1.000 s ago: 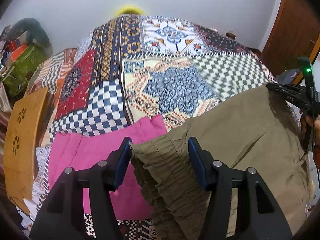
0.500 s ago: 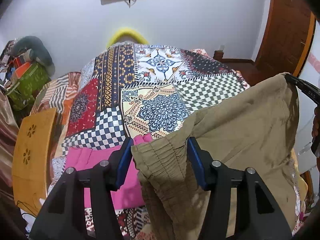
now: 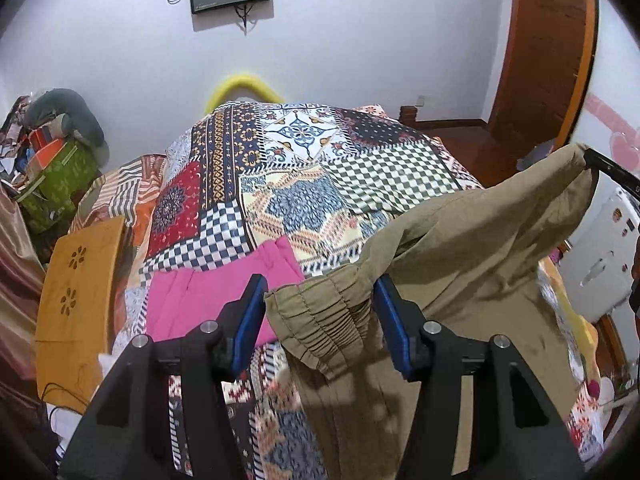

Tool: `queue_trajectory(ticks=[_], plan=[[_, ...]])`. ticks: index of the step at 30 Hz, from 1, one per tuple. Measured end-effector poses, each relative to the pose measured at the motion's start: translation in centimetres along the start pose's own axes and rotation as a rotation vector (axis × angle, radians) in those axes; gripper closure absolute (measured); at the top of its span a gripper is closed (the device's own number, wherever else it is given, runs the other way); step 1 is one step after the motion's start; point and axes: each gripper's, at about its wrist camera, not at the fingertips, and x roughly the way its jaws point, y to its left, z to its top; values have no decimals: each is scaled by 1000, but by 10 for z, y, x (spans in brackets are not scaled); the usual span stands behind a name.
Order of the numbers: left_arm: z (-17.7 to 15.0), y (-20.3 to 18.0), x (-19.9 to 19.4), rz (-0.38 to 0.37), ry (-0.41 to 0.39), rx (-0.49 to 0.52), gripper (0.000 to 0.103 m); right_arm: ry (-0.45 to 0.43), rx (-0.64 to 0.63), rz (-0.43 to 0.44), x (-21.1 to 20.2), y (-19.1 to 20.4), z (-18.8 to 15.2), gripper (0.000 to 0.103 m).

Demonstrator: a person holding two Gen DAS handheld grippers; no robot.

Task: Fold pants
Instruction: 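Raise the held pants higher and swing them over to fold in half, then lower the folded pants onto the quilt and open the left tool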

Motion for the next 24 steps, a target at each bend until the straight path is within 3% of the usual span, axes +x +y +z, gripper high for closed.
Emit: queue_trajectory(ticks=[11,16,24], plan=[[-60,-16,-37,-51,26,41,50,29,79,13,-51,9,-50,99],[-92,-20,-41,-78,61,27,50,93,100,1,-64,10,-82,99],[-147,-28,-23,-109,174,5,50,255,103,-21,-49,13,-139,99]])
